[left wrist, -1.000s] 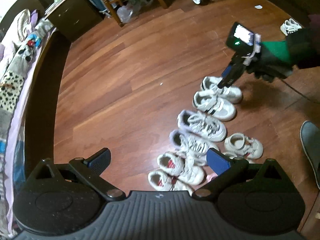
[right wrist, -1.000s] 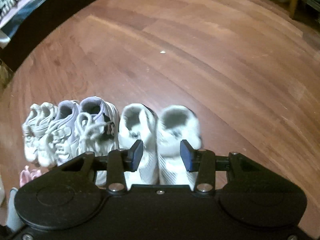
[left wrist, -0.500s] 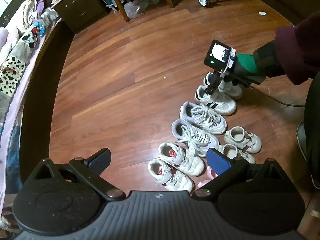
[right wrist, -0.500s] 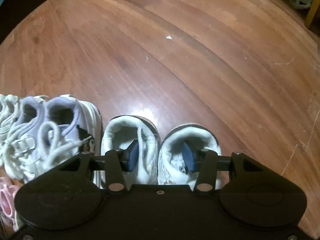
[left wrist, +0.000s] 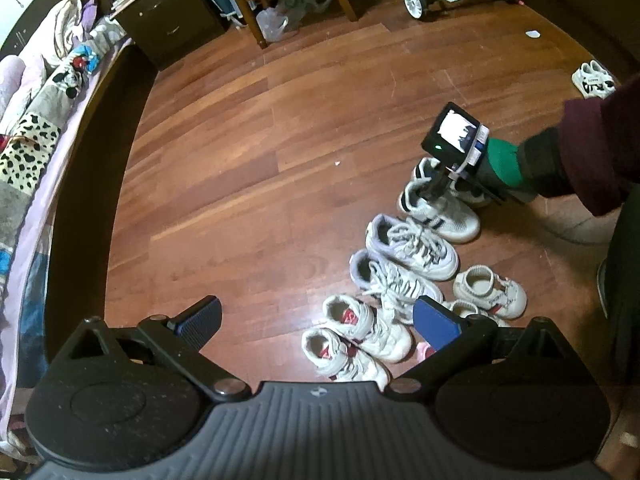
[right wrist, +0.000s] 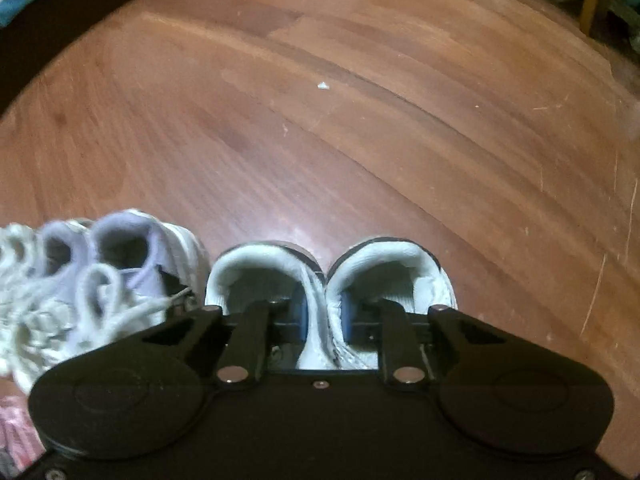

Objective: Organize scattered shoes
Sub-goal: 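Carry the tan-toe pair with the right tool beside the placed pair and release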

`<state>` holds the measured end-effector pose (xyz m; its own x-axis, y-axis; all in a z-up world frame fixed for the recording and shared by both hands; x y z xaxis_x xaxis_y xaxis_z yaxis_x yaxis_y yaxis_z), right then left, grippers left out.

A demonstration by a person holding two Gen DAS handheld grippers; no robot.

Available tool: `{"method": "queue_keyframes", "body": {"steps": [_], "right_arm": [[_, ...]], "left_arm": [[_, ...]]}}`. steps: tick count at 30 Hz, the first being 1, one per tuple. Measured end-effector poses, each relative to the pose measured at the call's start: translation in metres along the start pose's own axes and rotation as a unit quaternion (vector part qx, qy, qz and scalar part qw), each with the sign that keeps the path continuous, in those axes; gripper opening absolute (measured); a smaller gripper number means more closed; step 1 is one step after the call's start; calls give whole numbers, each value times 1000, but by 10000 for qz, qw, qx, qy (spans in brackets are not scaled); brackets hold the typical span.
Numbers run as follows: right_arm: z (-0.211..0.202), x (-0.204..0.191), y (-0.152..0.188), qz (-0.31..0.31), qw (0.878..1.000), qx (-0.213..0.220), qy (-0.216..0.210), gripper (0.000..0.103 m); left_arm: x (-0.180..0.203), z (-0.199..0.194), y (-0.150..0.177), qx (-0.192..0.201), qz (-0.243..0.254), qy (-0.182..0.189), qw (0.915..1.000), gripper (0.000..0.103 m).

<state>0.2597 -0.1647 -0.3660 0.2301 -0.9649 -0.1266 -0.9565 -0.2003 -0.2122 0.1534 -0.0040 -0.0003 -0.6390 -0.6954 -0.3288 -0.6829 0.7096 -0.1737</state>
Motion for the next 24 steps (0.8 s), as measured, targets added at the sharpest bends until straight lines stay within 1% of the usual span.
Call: {"method": "queue_keyframes", "body": {"steps": [2, 4, 7, 9, 12, 13, 14, 15, 18, 24], "right_arm": [[-21, 9, 11, 207, 9992, 269, -229, 15], [-47, 21, 28, 543, 9954, 609, -495, 15], [-79, 40, 52, 898, 9892, 937, -683, 15], [-97, 56, 67, 1074, 9862, 1048, -705, 15], [-124, 88, 99, 1377, 9812, 1195, -627, 15], [-127, 96, 103, 1436, 9802, 1218, -604, 15], [-131, 107, 110, 1478, 9801, 1211, -539, 15], [-138, 124, 126, 1542, 9798, 1198, -428, 15], [-148, 169, 159, 1764, 9780, 1099, -168, 15], [-144, 247, 202, 2068, 9751, 717, 362, 15]], "left_arm": [[0, -3, -7, 45, -22, -50, 10000, 102], [1, -7, -18, 124, -68, -99, 9999, 102], [10, -14, -32, 230, -2, -114, 9997, 102], [18, -18, -41, 307, 57, -107, 9995, 102], [30, -22, -54, 383, 161, -97, 9991, 102], [33, -21, -59, 386, 190, -95, 9990, 102], [37, -19, -63, 374, 212, -88, 9990, 102], [40, -17, -67, 362, 235, -82, 9990, 102], [47, -7, -78, 286, 307, -85, 9991, 102], [62, 8, -90, 116, 498, -72, 9987, 102]]}}
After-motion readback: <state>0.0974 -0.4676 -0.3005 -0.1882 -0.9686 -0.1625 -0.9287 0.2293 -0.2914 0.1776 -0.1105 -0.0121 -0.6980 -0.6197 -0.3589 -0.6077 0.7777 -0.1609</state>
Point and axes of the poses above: each gripper's, at about its wrist camera, not at the fingertips, and z roughly the way its jaws point, x to its right, y to its underside, the point moved 4 cm from there along z, roughly the way its jaws point, and after that the axes turned 15 degrees about -x, right-handed, at the moved point
